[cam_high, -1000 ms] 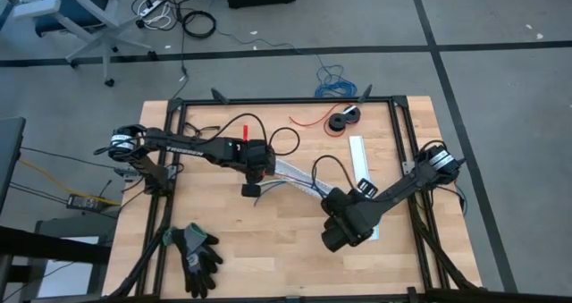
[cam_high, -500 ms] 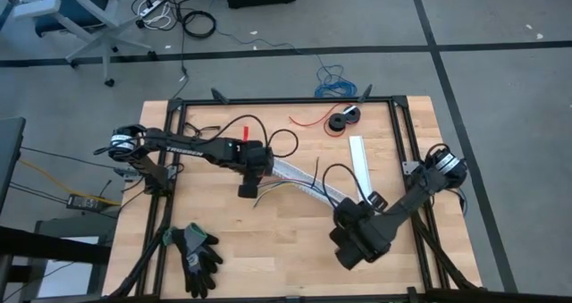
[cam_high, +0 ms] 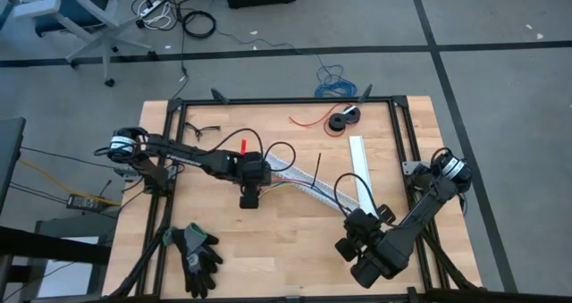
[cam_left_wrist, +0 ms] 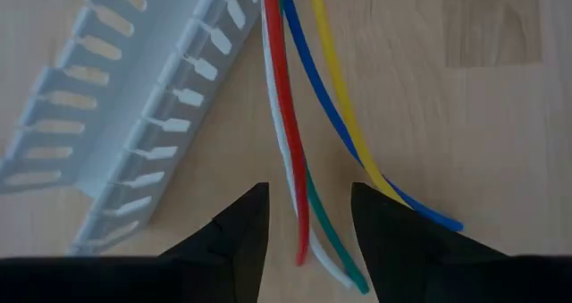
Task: Ziptie cables
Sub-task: Put the zip tied cable wires into the white cable duct
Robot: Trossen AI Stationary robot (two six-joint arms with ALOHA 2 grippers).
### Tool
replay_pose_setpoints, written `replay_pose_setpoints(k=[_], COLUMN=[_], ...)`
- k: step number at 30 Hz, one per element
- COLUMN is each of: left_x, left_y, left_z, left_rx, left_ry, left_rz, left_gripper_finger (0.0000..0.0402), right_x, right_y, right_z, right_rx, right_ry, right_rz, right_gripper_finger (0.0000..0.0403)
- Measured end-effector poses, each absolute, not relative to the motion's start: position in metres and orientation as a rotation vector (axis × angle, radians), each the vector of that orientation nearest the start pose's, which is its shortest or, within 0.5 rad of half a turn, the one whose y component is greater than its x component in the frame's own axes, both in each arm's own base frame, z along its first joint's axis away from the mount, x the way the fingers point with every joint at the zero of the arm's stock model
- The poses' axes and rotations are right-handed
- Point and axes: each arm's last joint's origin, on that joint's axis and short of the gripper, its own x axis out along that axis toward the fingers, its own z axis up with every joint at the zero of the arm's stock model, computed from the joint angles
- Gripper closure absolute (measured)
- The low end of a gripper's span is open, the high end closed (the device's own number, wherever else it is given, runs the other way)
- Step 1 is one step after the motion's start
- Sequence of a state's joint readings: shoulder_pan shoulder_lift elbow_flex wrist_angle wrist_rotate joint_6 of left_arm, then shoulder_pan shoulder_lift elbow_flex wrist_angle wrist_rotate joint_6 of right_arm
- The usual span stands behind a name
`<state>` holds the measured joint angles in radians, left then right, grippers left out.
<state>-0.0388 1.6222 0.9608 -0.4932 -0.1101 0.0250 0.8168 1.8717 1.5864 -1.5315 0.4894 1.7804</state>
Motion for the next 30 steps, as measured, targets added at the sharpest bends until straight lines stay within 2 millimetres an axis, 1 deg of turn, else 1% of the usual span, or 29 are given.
replay_pose_setpoints(k=[3, 6, 9, 13, 17, 22, 25, 30], left_x=[0.303, 0.304, 0.307, 0.307, 0.304, 0.309, 0.312, 0.313], left_y=[-0.003, 0.003, 0.006, 0.009, 0.009, 0.008, 0.008, 0.008], left_z=[0.174, 0.173, 0.172, 0.164, 0.15, 0.133, 0.13, 0.13], left_rx=[0.069, -0.017, -0.097, -0.172, -0.181, -0.222, -0.263, -0.27], left_ry=[1.133, 1.113, 1.055, 1.02, 1.065, 1.097, 1.087, 1.072], left_rz=[0.058, 0.03, 0.004, -0.002, 0.002, -0.004, -0.03, -0.036], left_gripper_finger=[0.0232, 0.0232, 0.0231, 0.0231, 0.0231, 0.0231, 0.0231, 0.0231], right_x=[0.235, 0.235, 0.235, 0.235, 0.236, 0.236, 0.236, 0.236], right_y=[0.231, 0.231, 0.231, 0.231, 0.232, 0.231, 0.231, 0.231], right_z=[0.253, 0.253, 0.253, 0.253, 0.253, 0.253, 0.253, 0.253], right_rx=[0.384, 0.392, 0.395, 0.394, 0.395, 0.389, 0.387, 0.387], right_ry=[1.025, 1.023, 1.022, 1.022, 1.022, 1.016, 1.012, 1.011], right_rz=[-0.917, -0.912, -0.911, -0.911, -0.91, -0.908, -0.908, -0.908], right_gripper_finger=[0.028, 0.0281, 0.0283, 0.0284, 0.0284, 0.0288, 0.0289, 0.0289])
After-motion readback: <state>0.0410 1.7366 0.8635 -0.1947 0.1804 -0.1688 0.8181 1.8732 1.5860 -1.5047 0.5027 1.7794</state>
